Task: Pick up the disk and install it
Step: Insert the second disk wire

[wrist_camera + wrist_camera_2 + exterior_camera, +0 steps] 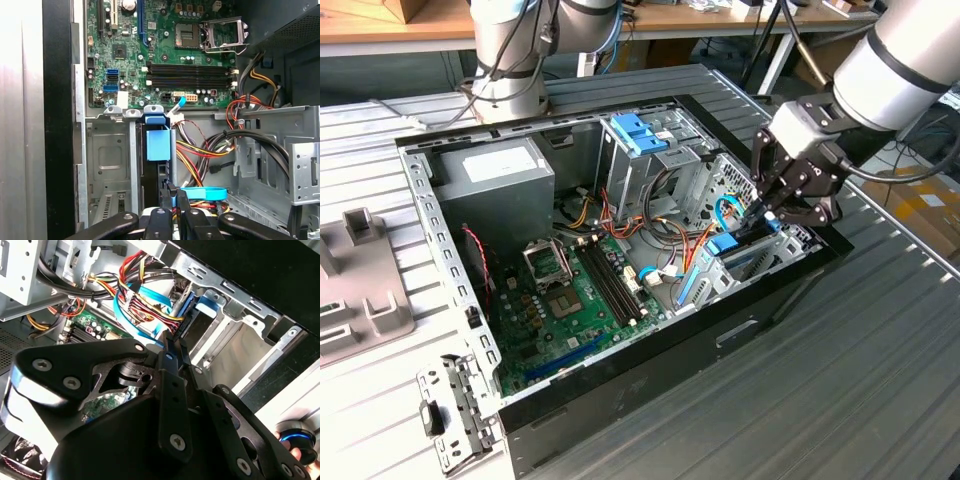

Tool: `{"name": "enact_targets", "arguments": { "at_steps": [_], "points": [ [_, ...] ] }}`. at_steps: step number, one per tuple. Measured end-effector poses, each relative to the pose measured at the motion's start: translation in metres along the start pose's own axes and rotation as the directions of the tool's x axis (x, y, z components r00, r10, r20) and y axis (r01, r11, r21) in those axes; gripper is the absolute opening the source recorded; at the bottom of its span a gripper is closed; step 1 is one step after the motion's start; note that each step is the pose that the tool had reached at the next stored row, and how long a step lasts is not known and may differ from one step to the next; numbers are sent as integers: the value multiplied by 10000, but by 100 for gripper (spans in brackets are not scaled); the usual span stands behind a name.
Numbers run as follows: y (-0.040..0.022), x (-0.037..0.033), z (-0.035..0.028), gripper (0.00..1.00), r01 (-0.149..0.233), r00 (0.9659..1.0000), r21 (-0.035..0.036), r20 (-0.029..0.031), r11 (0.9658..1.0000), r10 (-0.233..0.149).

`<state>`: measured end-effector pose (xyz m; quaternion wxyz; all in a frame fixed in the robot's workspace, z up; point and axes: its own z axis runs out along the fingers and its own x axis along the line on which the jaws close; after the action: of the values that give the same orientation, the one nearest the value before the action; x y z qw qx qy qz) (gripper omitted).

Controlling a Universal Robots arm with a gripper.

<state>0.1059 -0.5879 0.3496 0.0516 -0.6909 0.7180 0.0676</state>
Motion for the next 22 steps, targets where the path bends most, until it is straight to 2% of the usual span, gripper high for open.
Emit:
{"name": "enact_targets", "arguments": {
  "at_steps": [7, 12, 22],
  "points": [
    [-2, 25, 67, 16, 0, 10000, -1, 7, 10000, 0],
    [3, 48, 66, 16, 0, 10000, 0, 7, 10000, 0],
    [-11, 42, 32, 16, 0, 10000, -1, 9, 10000, 0]
  ]
}}
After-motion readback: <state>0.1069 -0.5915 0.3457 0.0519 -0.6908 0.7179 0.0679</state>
